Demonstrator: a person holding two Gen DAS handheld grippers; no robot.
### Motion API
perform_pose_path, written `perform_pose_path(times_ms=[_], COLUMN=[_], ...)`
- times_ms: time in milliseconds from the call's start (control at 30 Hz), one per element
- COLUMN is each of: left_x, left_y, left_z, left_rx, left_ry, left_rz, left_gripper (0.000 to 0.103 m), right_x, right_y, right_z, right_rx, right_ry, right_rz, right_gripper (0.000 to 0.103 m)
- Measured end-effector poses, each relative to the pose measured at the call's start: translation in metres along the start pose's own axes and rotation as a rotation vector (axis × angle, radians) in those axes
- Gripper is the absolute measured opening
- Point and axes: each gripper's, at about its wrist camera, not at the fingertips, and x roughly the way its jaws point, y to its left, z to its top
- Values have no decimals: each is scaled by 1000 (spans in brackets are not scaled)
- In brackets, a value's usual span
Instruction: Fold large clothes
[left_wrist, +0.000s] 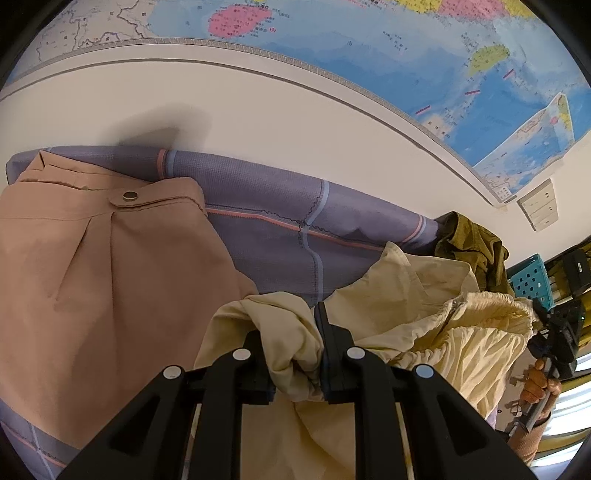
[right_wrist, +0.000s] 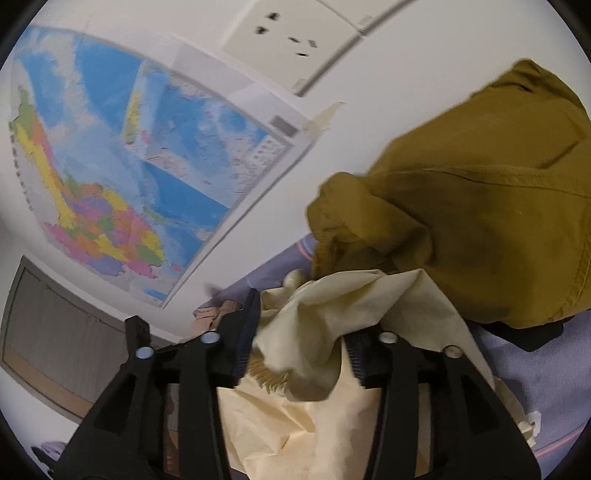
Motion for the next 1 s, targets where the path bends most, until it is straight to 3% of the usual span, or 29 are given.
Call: perform_pose_path(times_ms=[133,200,300,433,533,600,767,867,1000], left_x=[3,4,7,10,11,11,13,11,5], left_y=[-2,-3,-1,0,2,3,1,-1,-4], left_z=[0,0,2,4,5,6,5,4,2], left_rx=[0,1,-6,-10,-12,-13,-14,-5,-1], left_ry=[-1,0,3,4,5,6,3,-5,-28], left_rz=[9,8,1,2,1,0,4,5,-4], left_gripper=[16,16,16,16,16,16,18,20,26], right_x=[-8,-12,-21,-33,-46,-44,5,49,87], right_y=[11,16,24,37,44,57,88,85,80], right_z=[-5,-9,-18,-31,-40,-48,-81,-94,-101], right_rx=[-22,-32,-67,-139,-163,-244,-537,-622,-713], right_ry=[-23,-35,-61,-85,-97,-79,6,72,94], right_rz=[27,42,46,49,132,98,-177,-298,-425], right_gripper=[72,73,83,84,83,80,78,67,25])
